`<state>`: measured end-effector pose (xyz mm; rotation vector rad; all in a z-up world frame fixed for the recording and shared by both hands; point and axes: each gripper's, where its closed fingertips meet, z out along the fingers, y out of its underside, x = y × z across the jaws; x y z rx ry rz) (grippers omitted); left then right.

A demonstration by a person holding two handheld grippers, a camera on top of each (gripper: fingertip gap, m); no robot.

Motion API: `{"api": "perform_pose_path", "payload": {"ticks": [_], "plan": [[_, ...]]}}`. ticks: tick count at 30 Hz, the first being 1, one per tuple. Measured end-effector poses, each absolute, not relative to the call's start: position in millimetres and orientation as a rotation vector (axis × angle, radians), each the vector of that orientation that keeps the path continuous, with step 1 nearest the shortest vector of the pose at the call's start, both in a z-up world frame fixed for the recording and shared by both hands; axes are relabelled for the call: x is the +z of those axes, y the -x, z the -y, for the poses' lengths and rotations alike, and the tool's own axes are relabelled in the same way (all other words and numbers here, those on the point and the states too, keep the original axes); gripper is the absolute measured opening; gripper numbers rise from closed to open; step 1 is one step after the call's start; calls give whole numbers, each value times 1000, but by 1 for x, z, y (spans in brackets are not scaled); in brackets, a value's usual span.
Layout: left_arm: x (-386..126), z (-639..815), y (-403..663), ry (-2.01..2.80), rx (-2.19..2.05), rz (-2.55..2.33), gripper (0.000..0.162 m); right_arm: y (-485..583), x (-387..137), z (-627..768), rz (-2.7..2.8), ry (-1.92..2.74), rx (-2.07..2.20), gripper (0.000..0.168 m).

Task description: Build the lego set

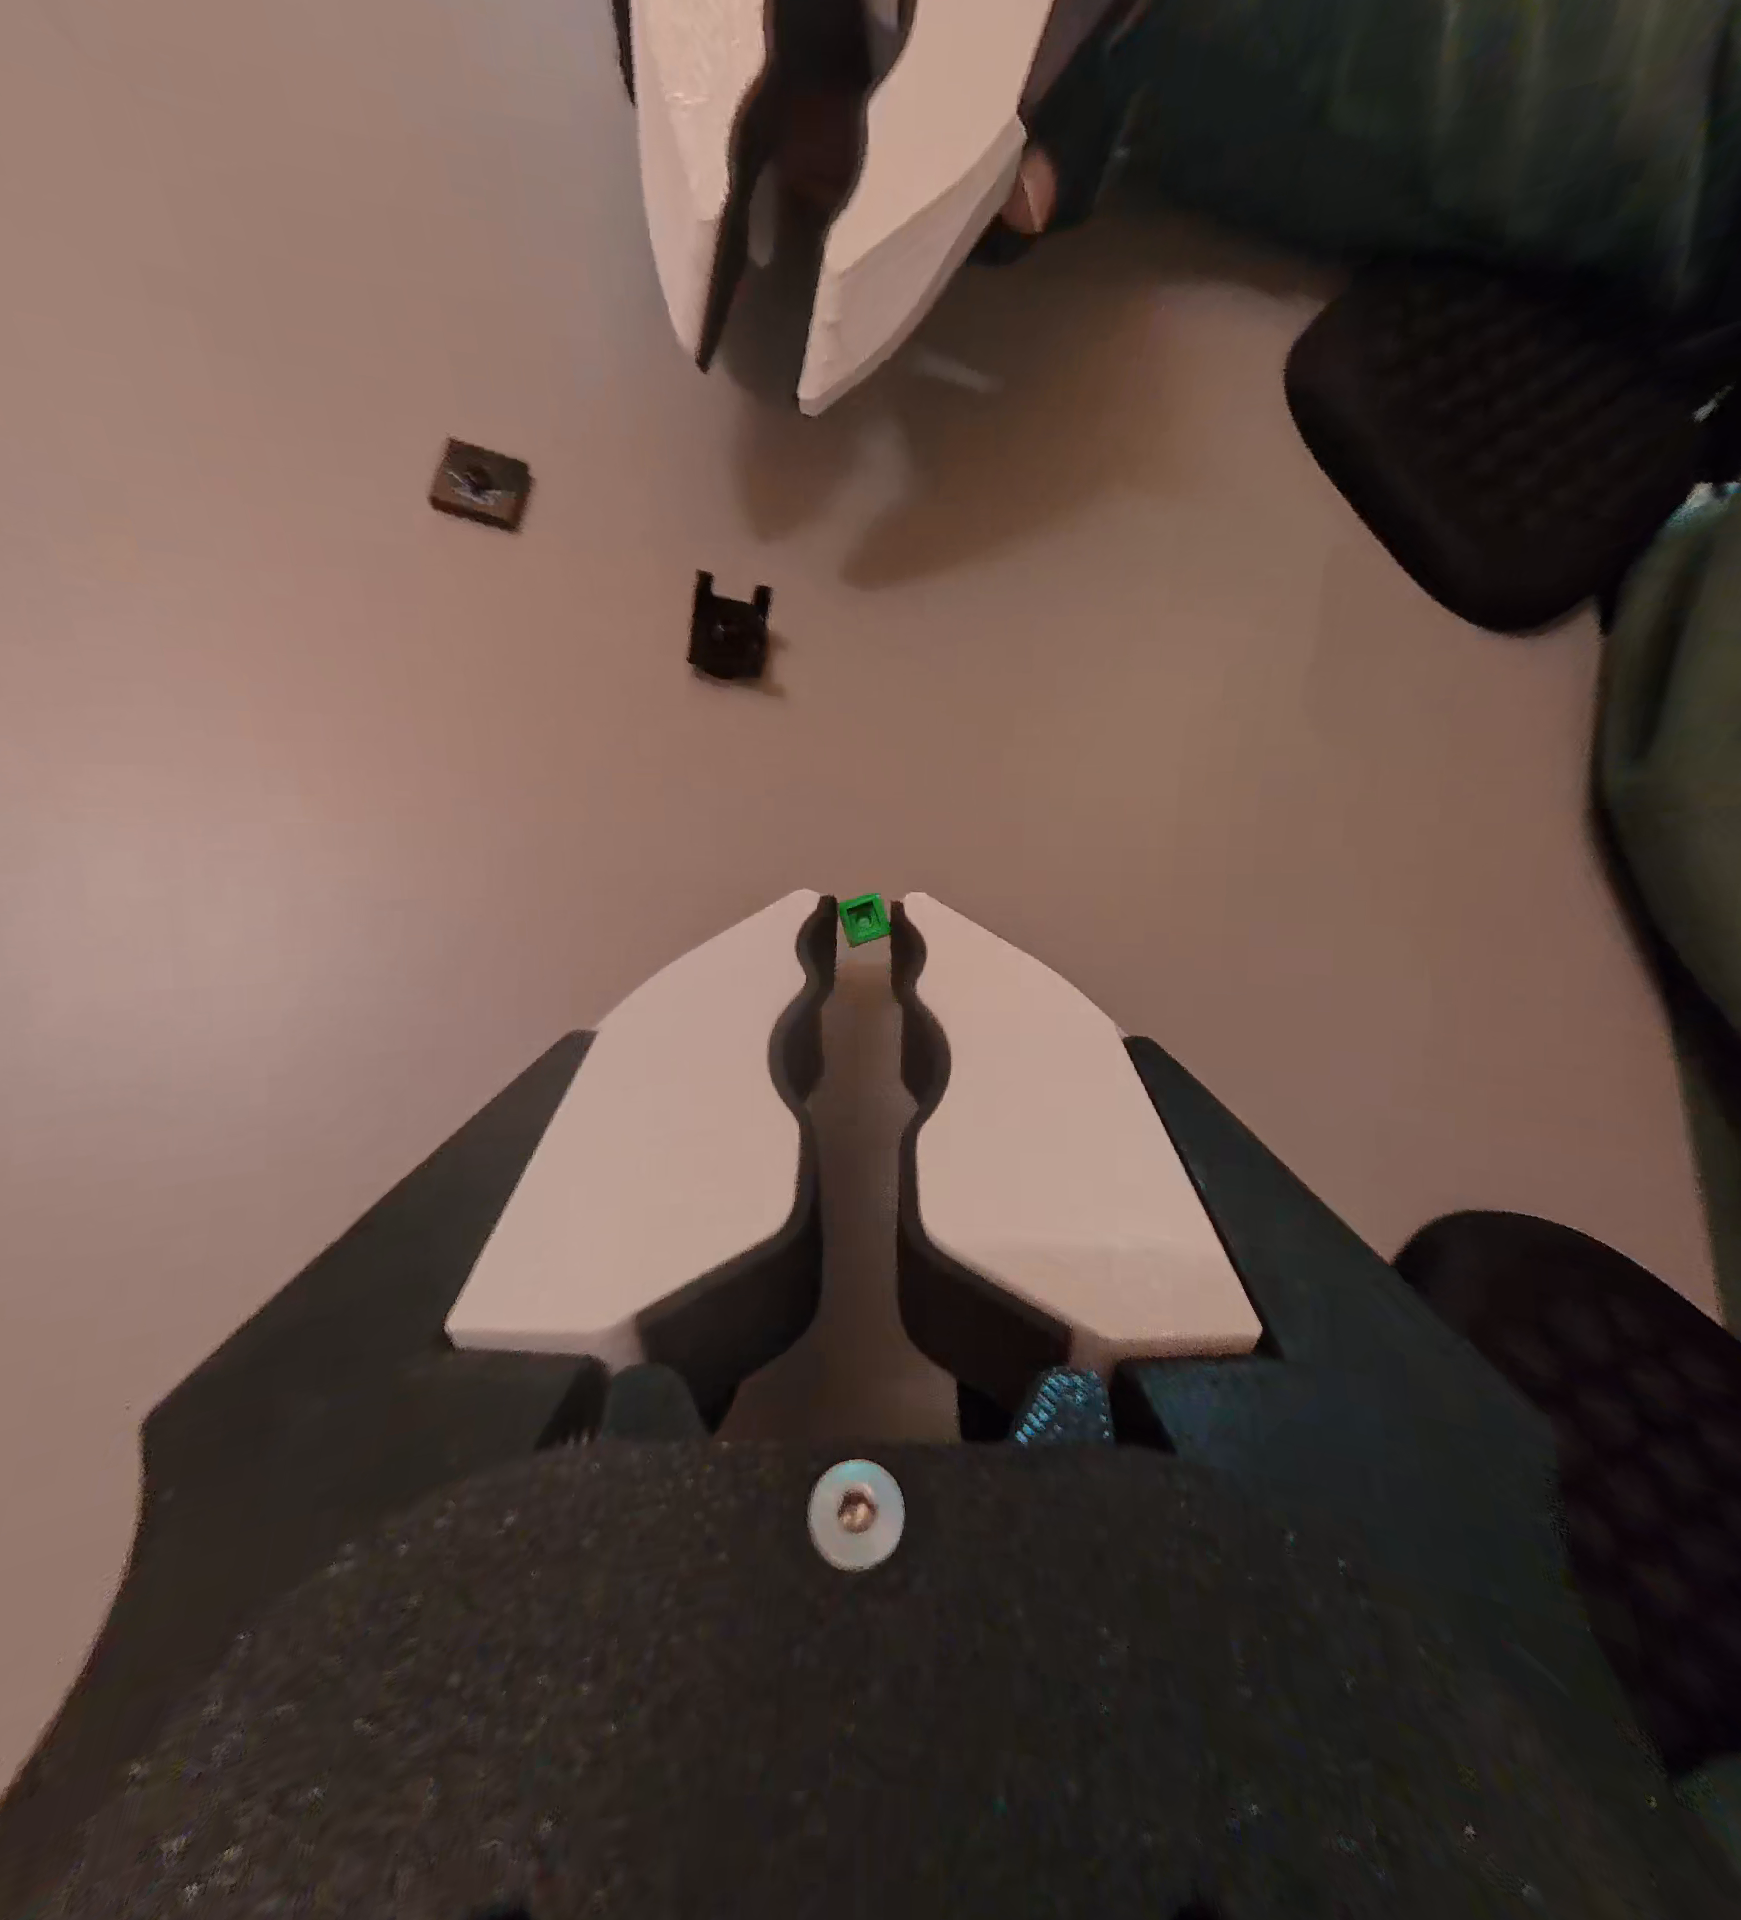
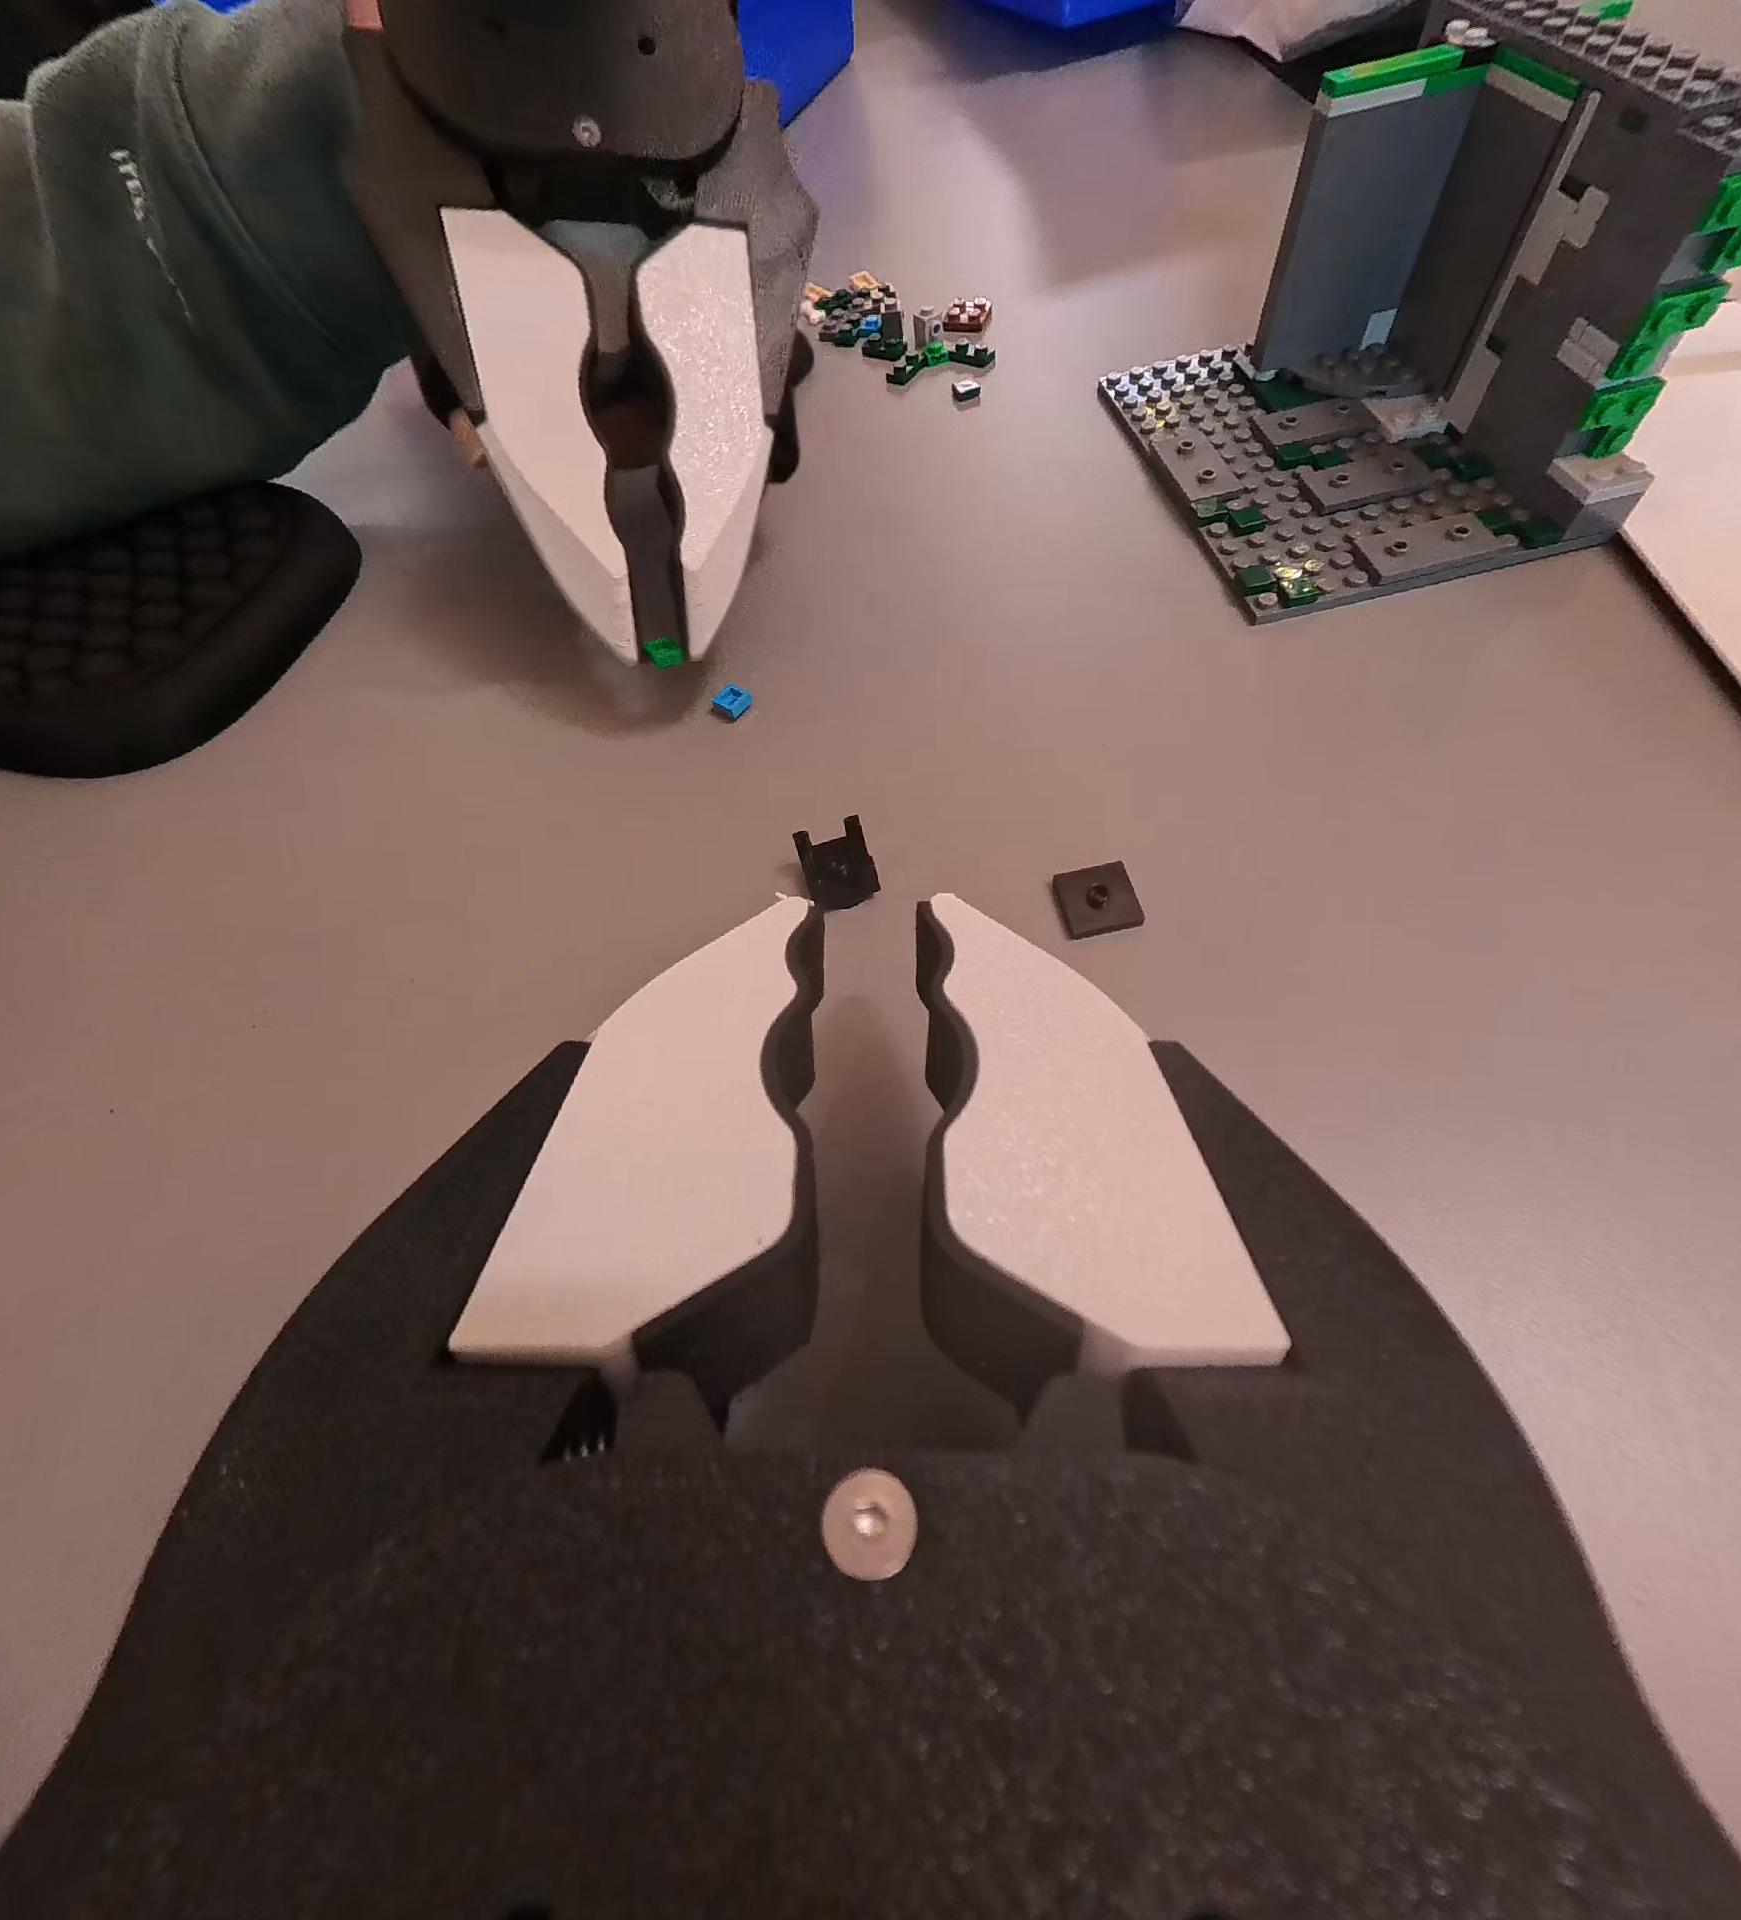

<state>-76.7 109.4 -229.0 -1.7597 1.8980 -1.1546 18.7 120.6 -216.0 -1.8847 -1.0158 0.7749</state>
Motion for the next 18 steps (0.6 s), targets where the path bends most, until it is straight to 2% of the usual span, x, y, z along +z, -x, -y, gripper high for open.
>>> {"api": "perform_pose_path", "payload": {"ticks": [7,12,18], "plan": [[-243,-98,99,1903,-1139,-2028,10,-18,-216,-121,1019,1886,772,16],[-242,-115,96,1916,-1060,-1970,15,-19,-216,-121,1014,1887,779,16],[-235,-132,96,1880,-935,-1905,12,-19,-216,-121,1011,1888,784,16]]}}
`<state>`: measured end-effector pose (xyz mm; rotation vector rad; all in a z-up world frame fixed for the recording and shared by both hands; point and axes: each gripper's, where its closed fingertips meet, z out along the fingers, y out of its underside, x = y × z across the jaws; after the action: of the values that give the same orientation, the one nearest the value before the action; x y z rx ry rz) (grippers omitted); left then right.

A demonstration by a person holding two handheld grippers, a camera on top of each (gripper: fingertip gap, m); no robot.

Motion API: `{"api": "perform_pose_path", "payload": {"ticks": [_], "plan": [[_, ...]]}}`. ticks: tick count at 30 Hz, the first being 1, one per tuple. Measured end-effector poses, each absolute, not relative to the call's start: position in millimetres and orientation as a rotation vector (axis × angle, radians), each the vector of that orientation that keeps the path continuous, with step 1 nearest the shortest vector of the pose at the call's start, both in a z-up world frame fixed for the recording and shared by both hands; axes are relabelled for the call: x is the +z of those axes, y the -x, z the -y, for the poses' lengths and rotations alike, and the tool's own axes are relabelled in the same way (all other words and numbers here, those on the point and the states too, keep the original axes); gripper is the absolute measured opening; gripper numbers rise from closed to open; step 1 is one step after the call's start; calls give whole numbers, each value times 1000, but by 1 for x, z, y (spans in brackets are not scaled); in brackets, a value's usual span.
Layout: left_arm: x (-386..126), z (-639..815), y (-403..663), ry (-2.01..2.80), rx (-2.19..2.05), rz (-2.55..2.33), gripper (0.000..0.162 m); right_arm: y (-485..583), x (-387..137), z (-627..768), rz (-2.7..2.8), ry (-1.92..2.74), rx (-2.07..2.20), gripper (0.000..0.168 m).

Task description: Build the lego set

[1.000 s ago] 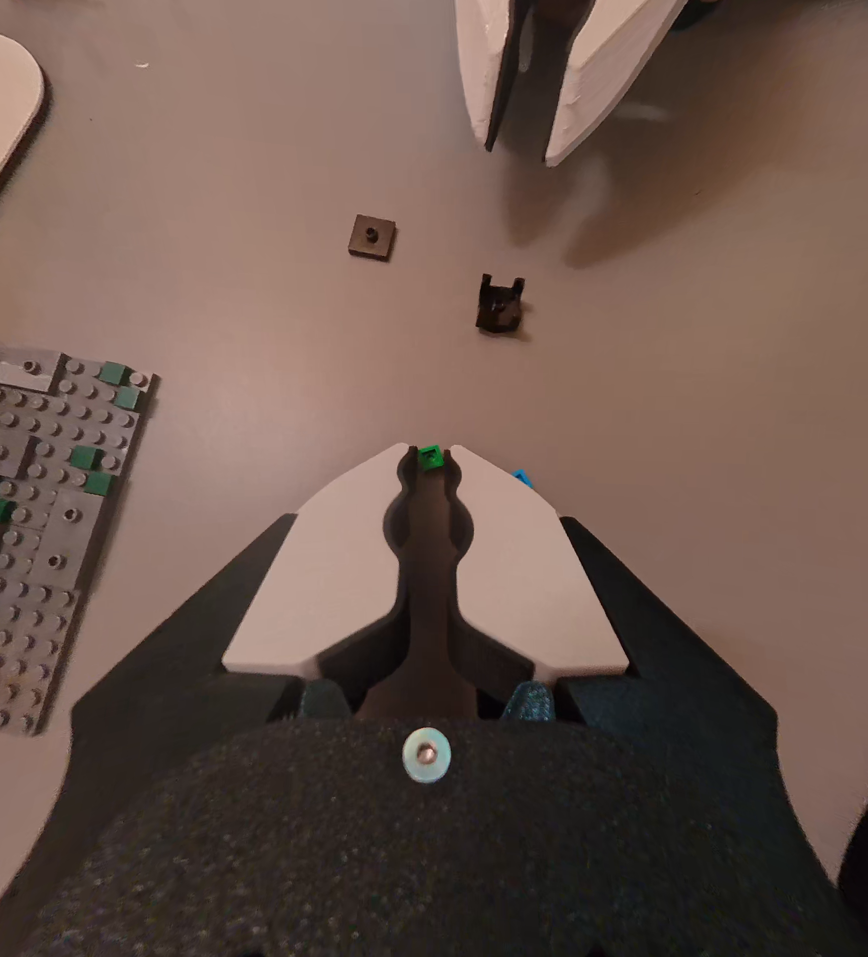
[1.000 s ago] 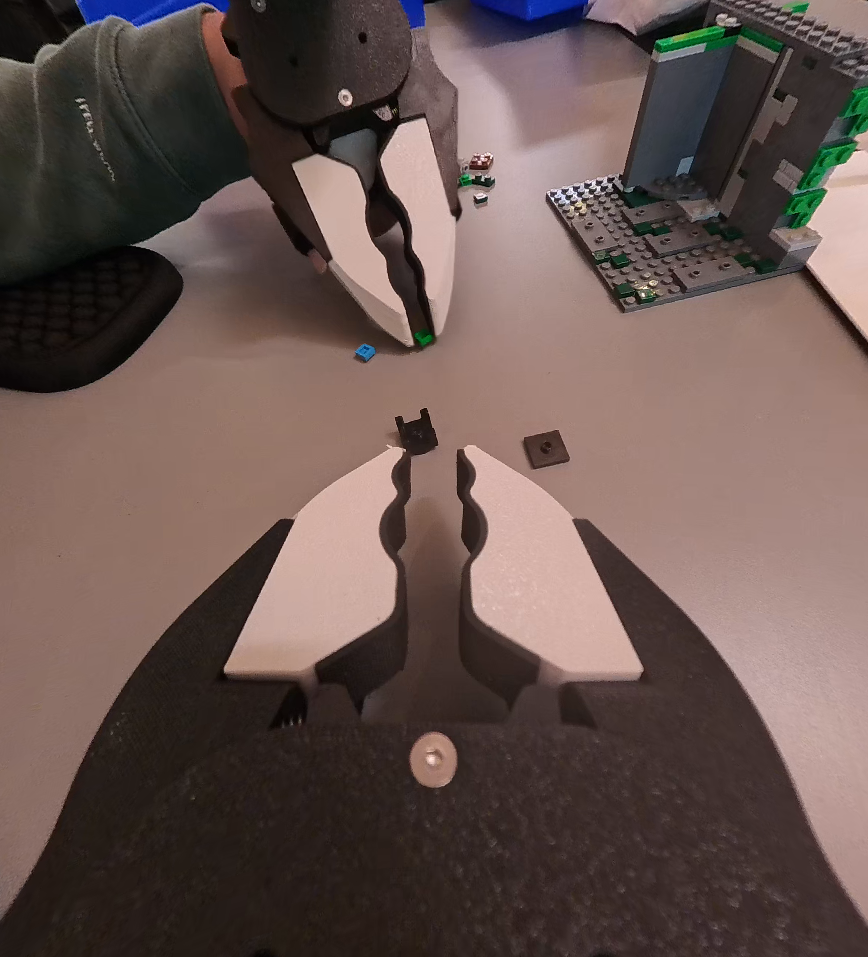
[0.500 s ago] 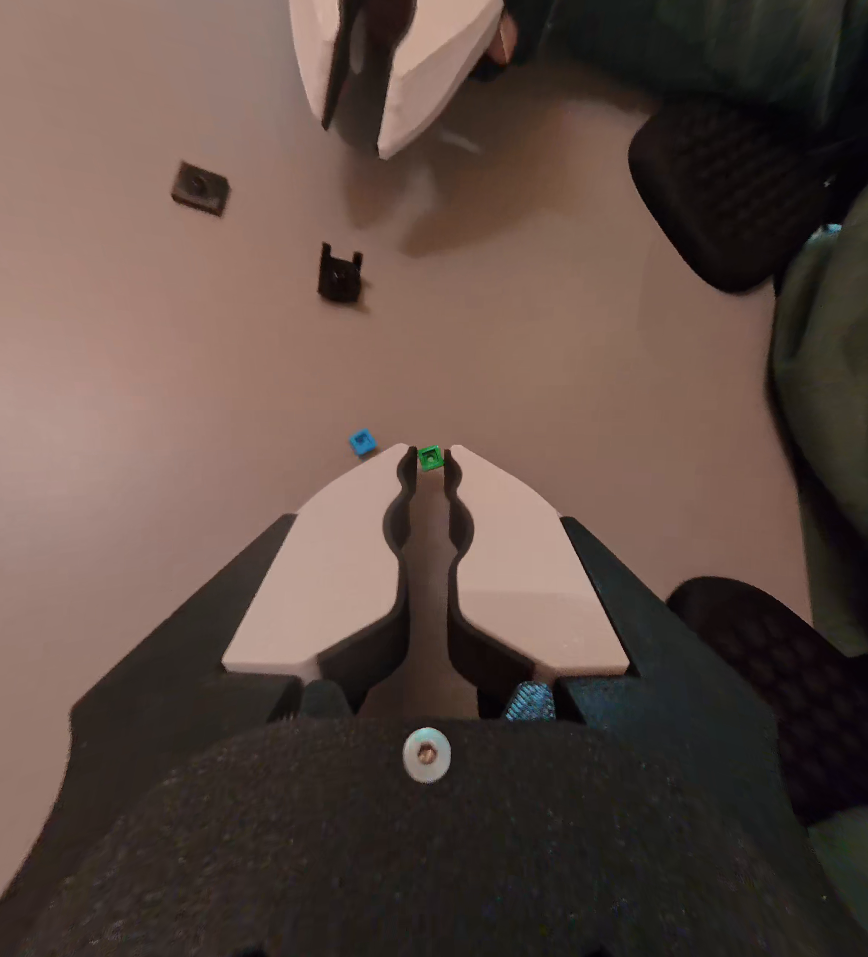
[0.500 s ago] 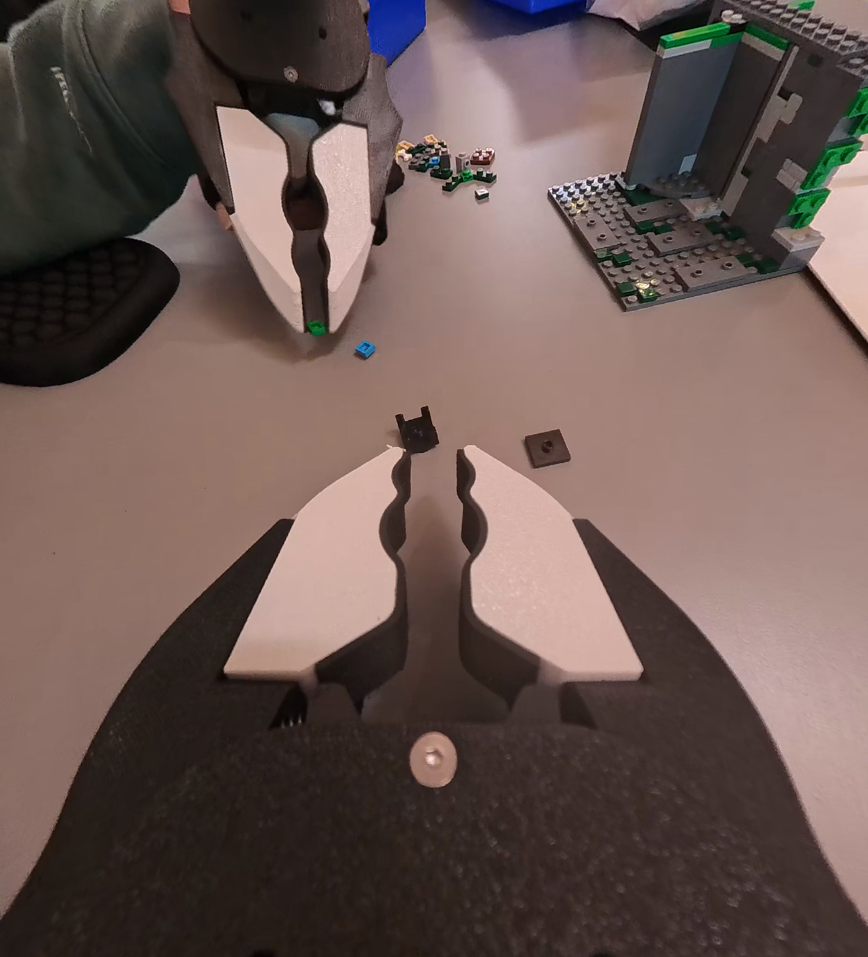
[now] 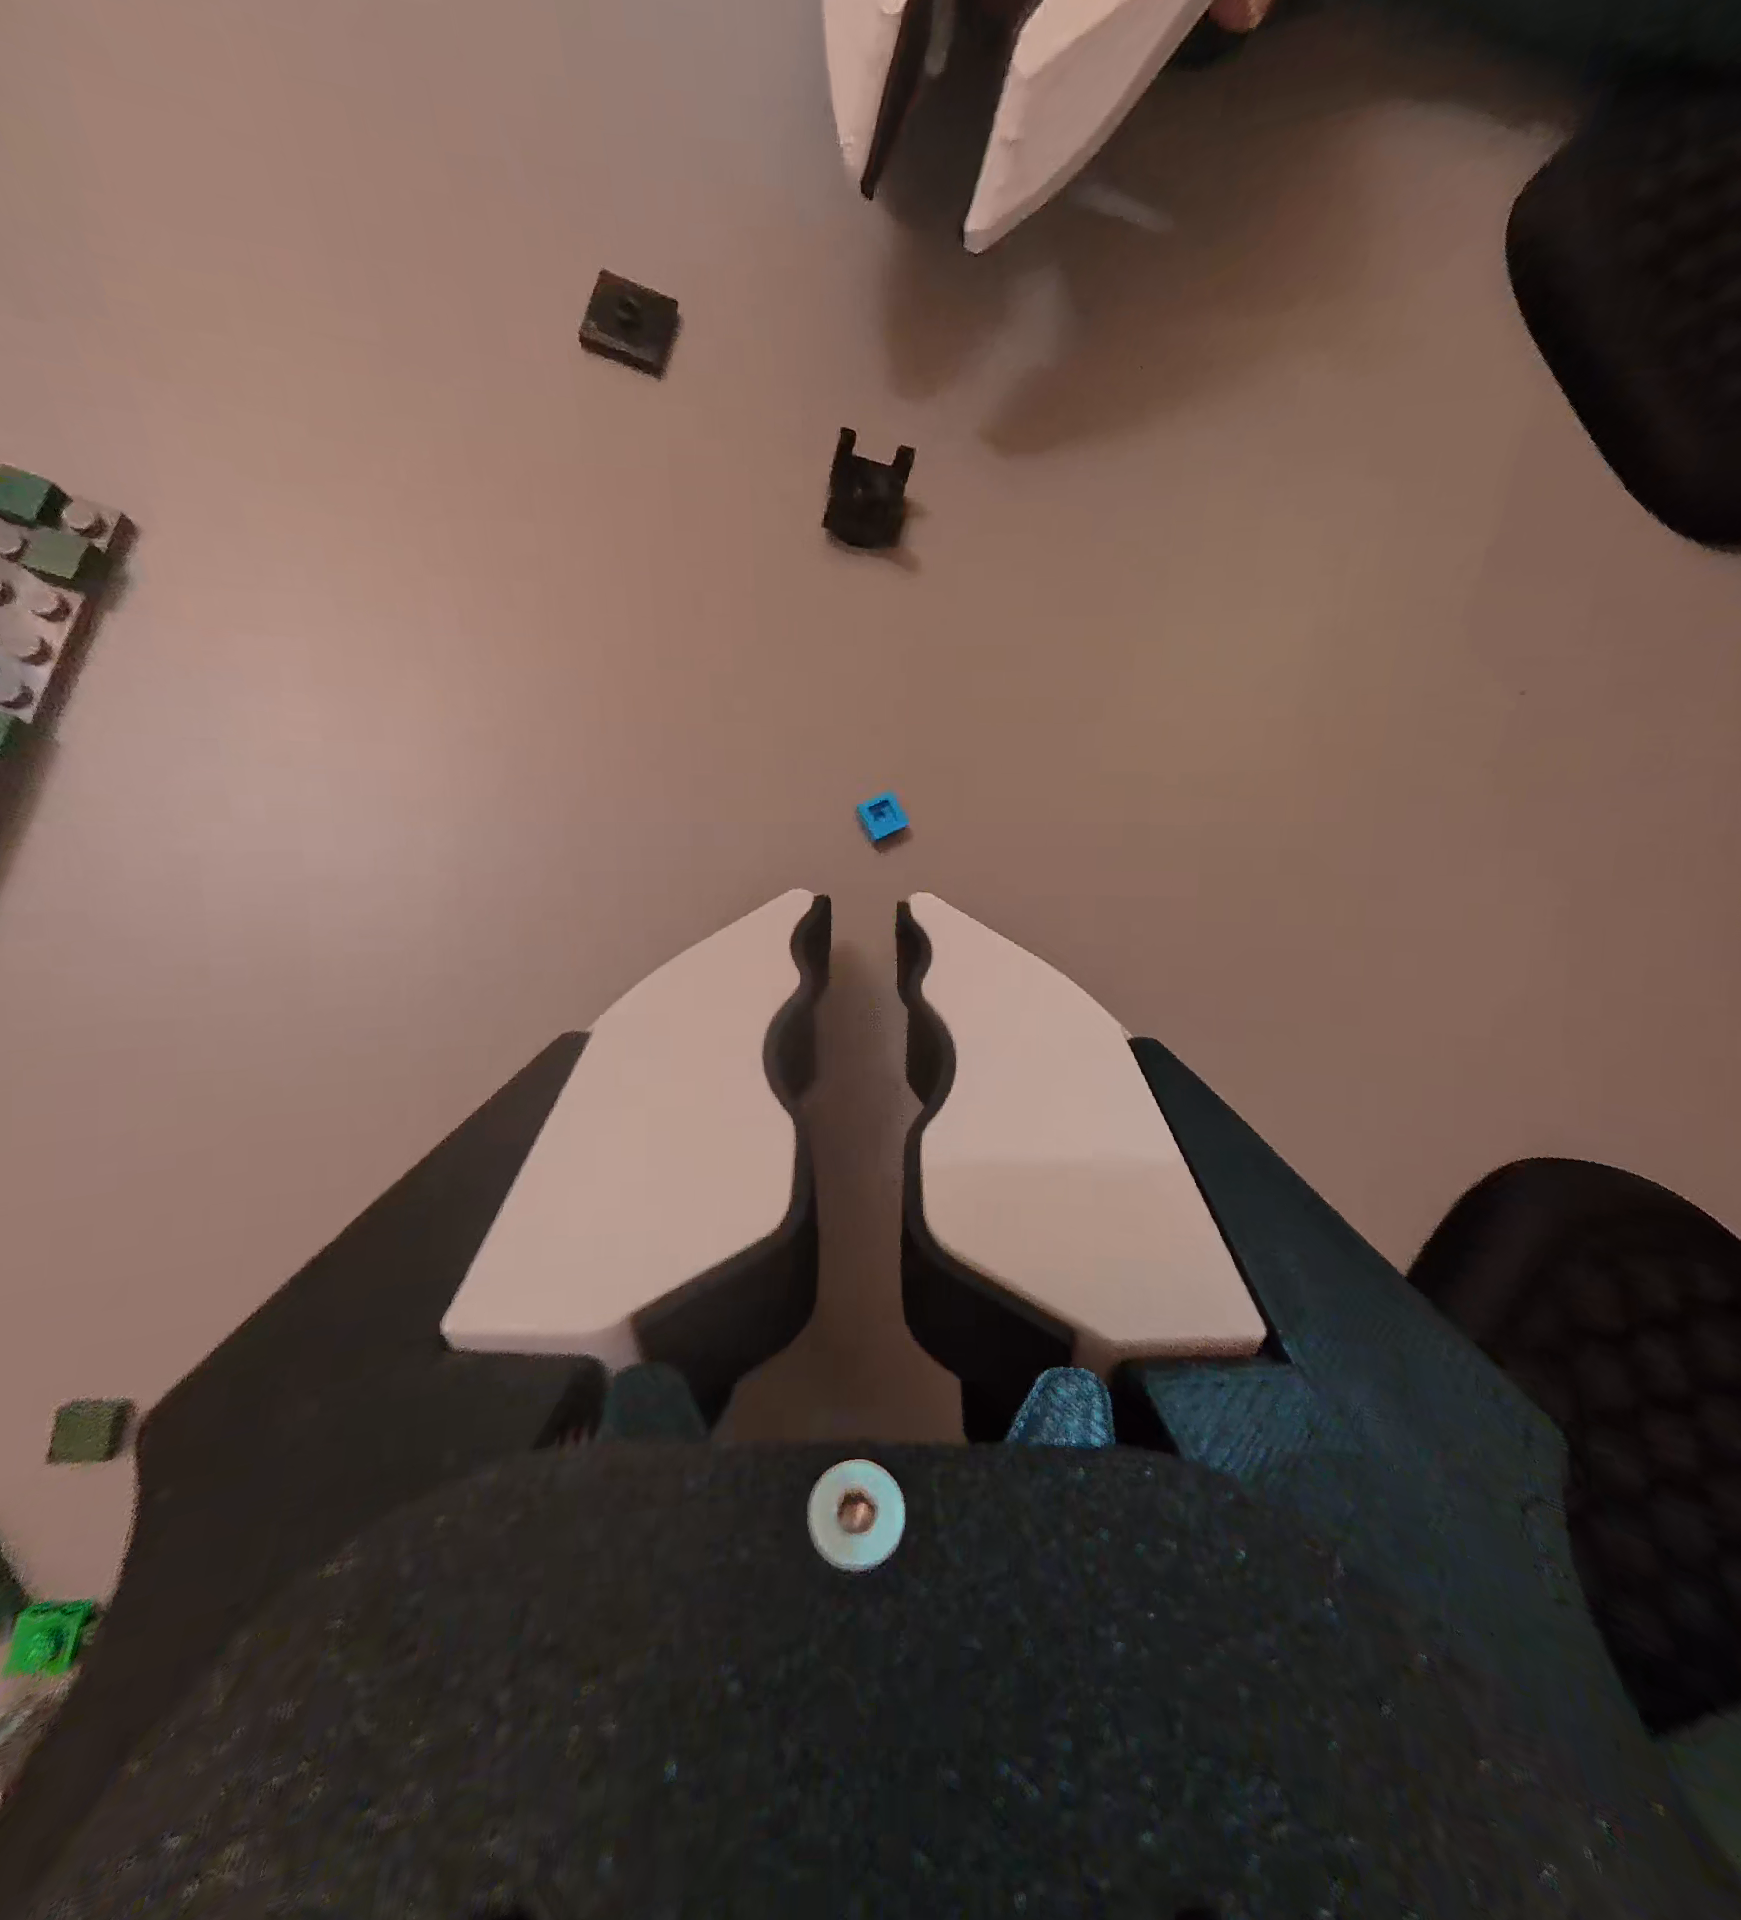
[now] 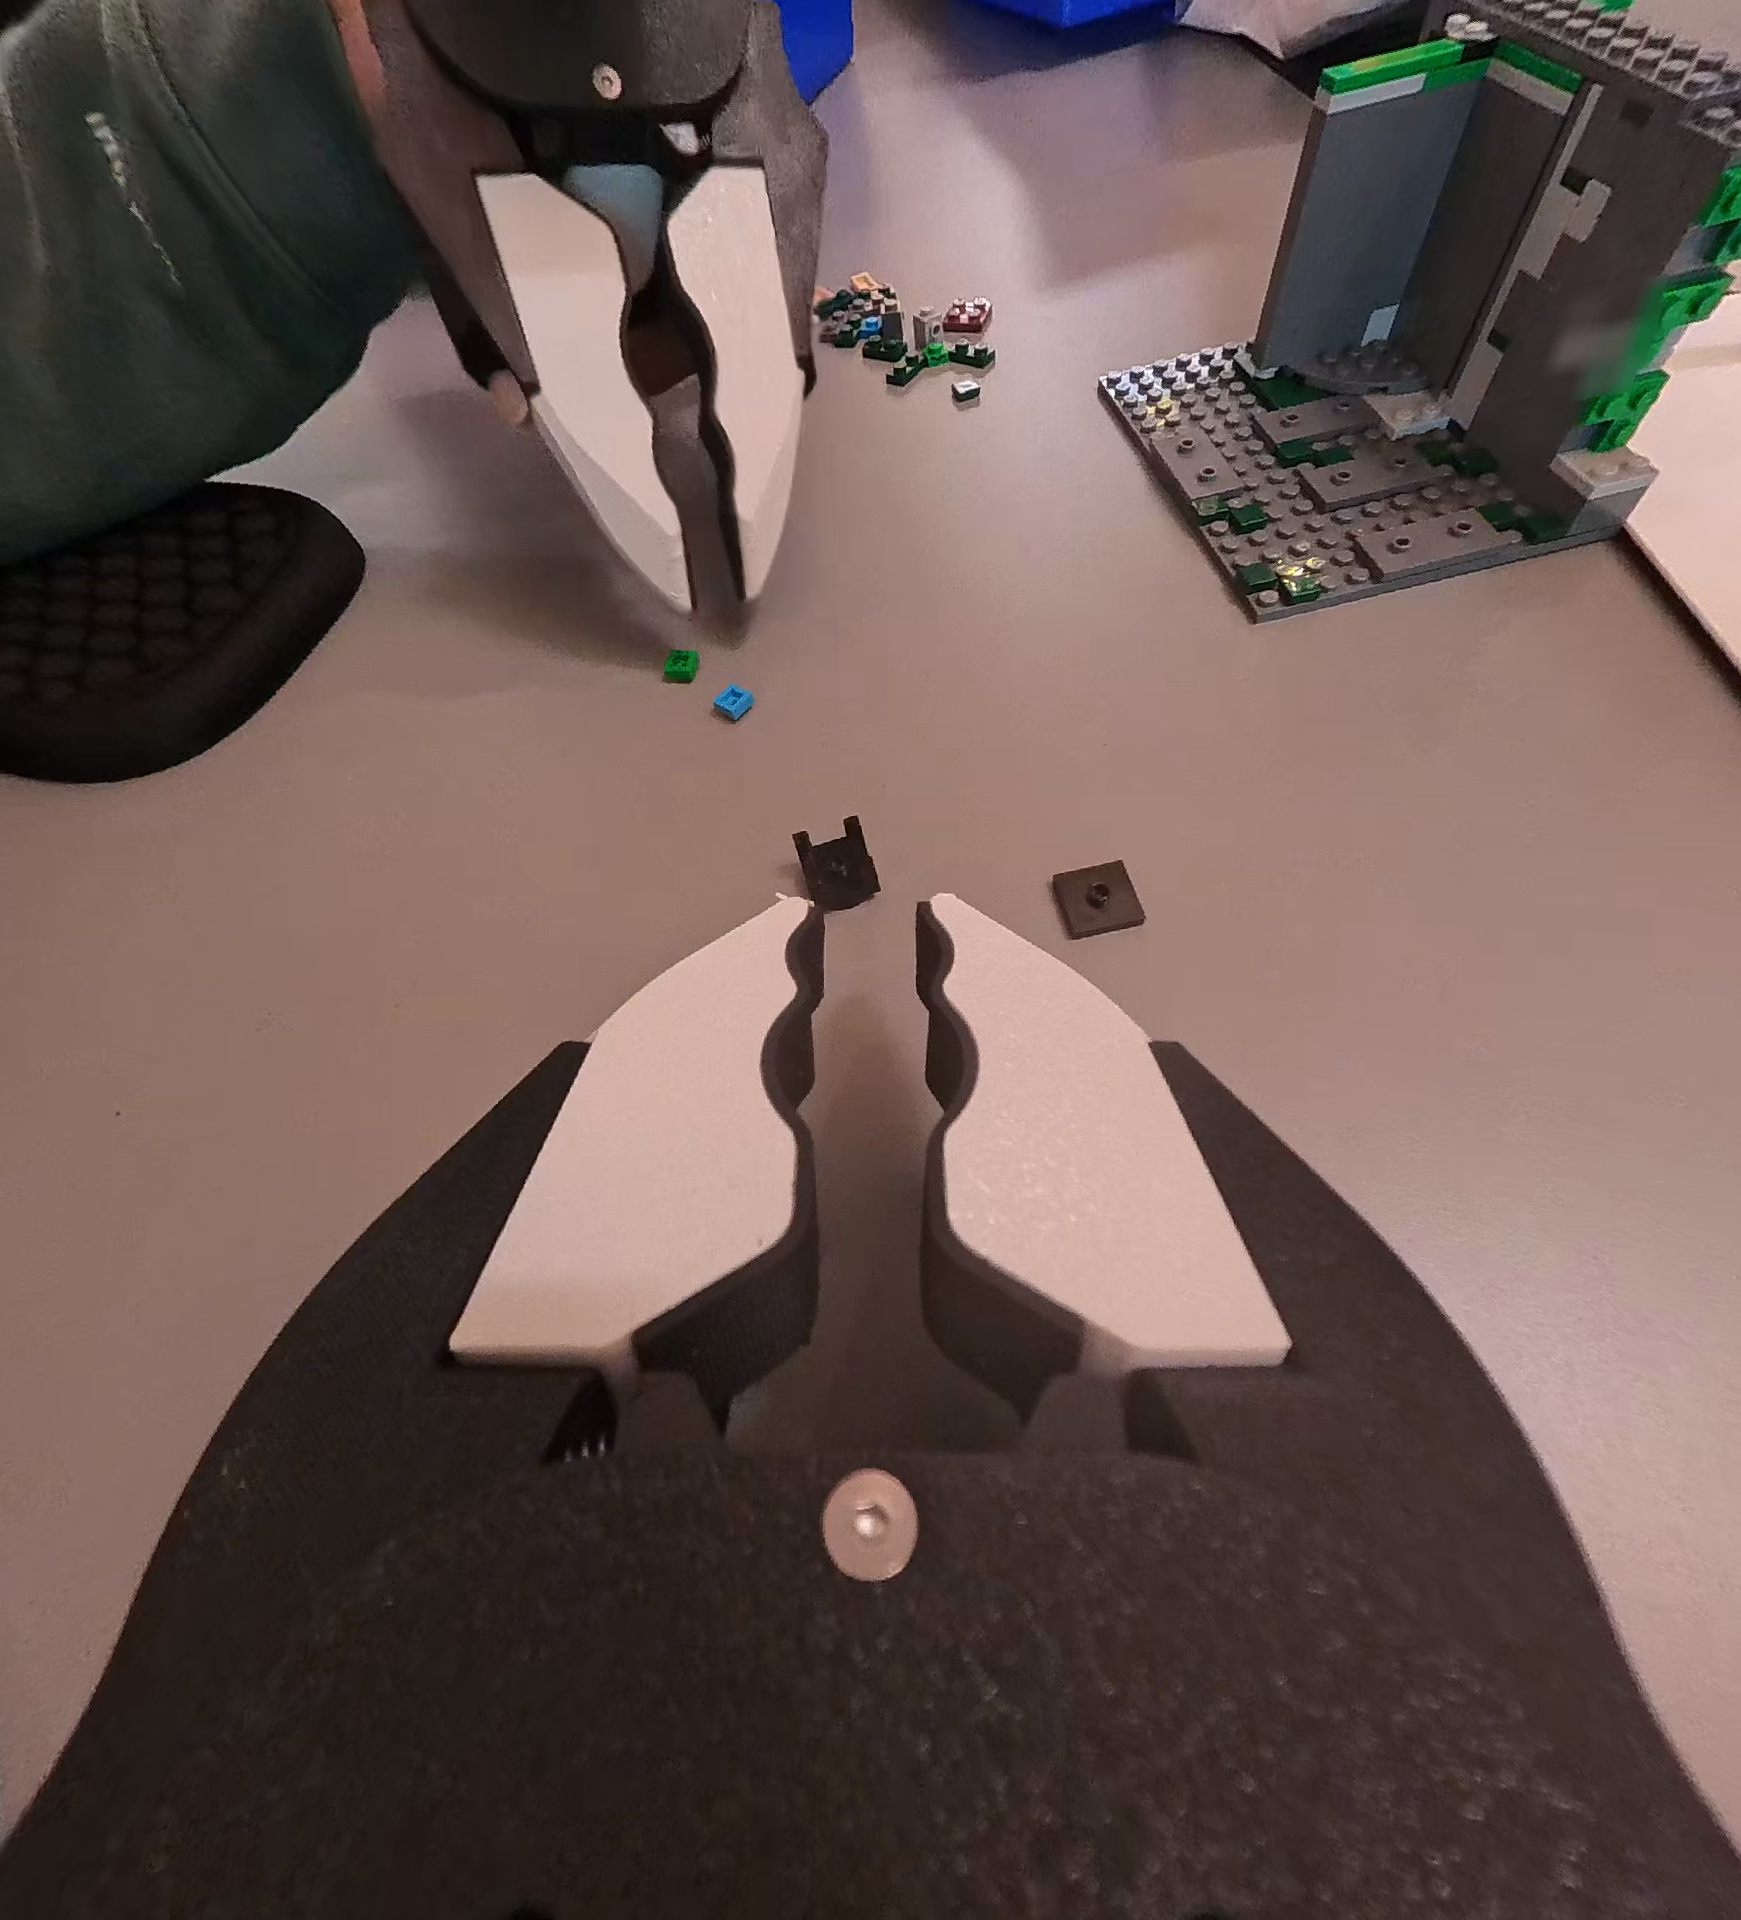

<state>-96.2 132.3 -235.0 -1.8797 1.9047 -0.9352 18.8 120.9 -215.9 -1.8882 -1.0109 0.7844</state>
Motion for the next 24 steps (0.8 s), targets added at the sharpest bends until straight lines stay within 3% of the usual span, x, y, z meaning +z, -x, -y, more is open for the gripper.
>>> {"api": "perform_pose_path", "payload": {"ticks": [16,24], "plan": [[-249,-117,99,1706,-593,-2138,8,-18,-216,-120,1017,1889,785,17],[-251,-120,98,1745,-620,-2107,4,-18,-216,-120,1018,1889,784,16]]}}
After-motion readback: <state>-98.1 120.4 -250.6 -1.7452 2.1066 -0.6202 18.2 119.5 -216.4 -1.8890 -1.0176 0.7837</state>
